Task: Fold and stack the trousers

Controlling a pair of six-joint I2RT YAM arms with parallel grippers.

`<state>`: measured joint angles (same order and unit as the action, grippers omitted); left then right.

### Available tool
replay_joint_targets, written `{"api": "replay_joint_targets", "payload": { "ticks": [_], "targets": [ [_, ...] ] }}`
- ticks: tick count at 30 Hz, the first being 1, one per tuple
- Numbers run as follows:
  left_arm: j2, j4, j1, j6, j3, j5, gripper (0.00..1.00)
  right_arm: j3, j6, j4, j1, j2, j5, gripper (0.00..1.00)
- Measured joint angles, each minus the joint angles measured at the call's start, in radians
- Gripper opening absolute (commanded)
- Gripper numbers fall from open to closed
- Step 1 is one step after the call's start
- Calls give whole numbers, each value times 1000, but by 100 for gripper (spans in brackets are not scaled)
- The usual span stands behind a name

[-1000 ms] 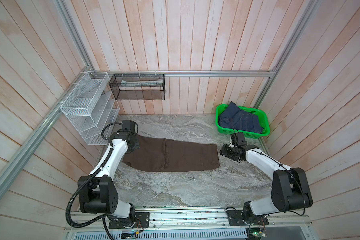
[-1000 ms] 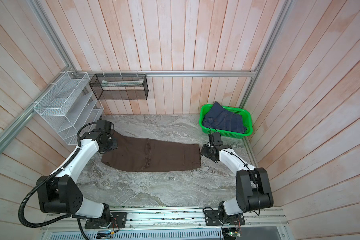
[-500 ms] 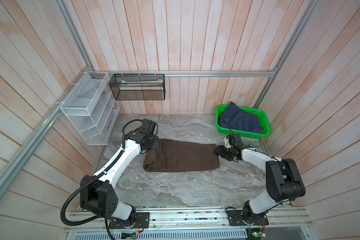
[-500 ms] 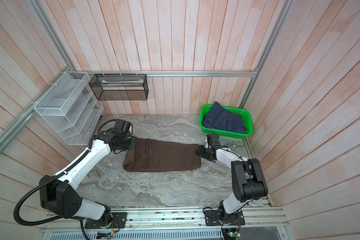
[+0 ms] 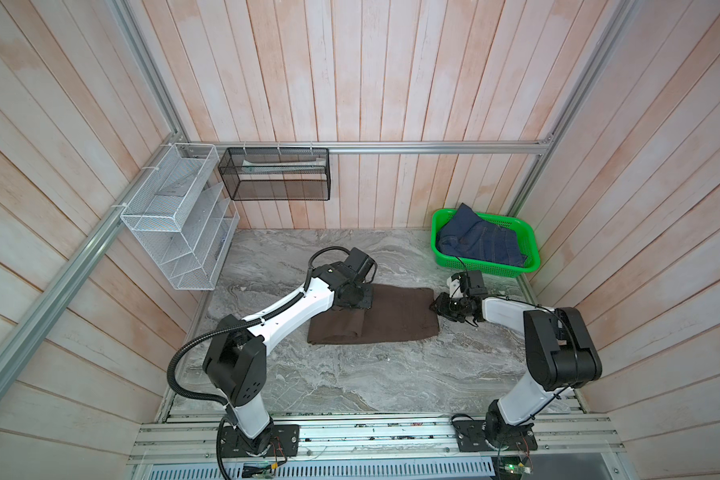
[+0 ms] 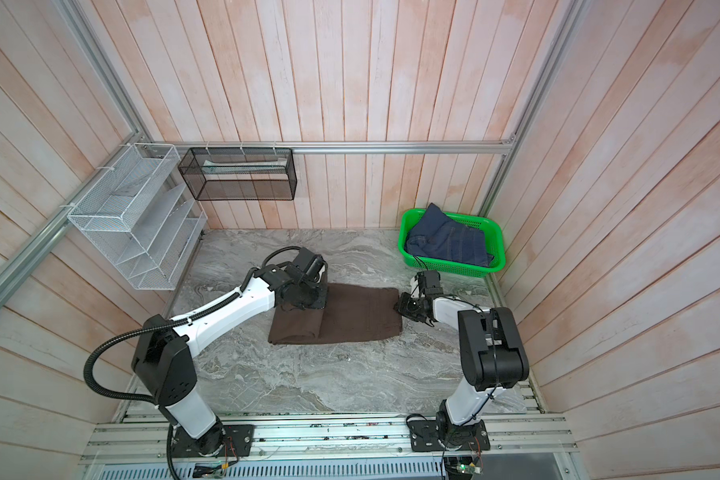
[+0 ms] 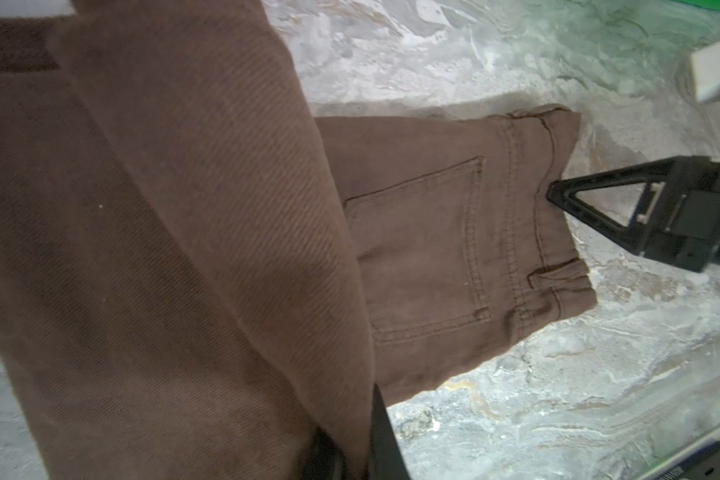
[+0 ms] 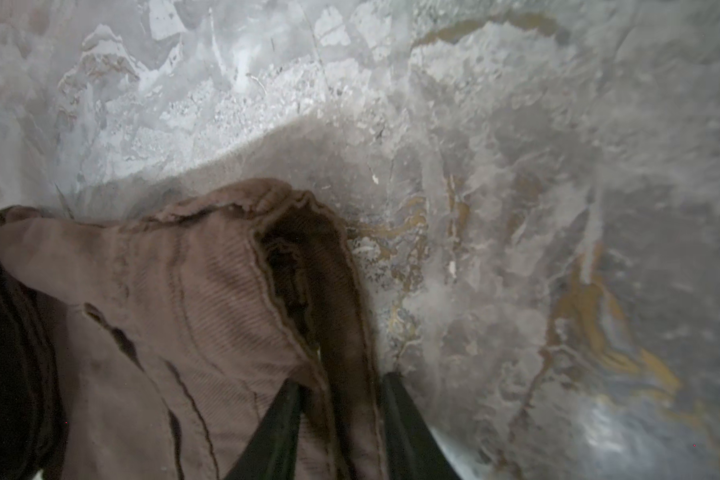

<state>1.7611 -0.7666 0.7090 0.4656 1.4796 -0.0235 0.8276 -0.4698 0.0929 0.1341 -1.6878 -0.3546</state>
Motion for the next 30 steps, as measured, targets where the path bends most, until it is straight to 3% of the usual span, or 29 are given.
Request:
{"api": "replay_joint_targets", "payload": {
  "ticks": [6, 23, 30],
  "targets": [
    [92, 30, 63, 36, 92, -27, 0, -26, 3, -38, -4, -1, -37, 24],
    [325, 60, 186, 161, 359, -47, 0, -47, 3, -73, -7, -1, -75, 23],
    [430, 52, 196, 196, 470, -32, 0, -49, 3, -74, -7, -1, -77, 23]
  ]
}}
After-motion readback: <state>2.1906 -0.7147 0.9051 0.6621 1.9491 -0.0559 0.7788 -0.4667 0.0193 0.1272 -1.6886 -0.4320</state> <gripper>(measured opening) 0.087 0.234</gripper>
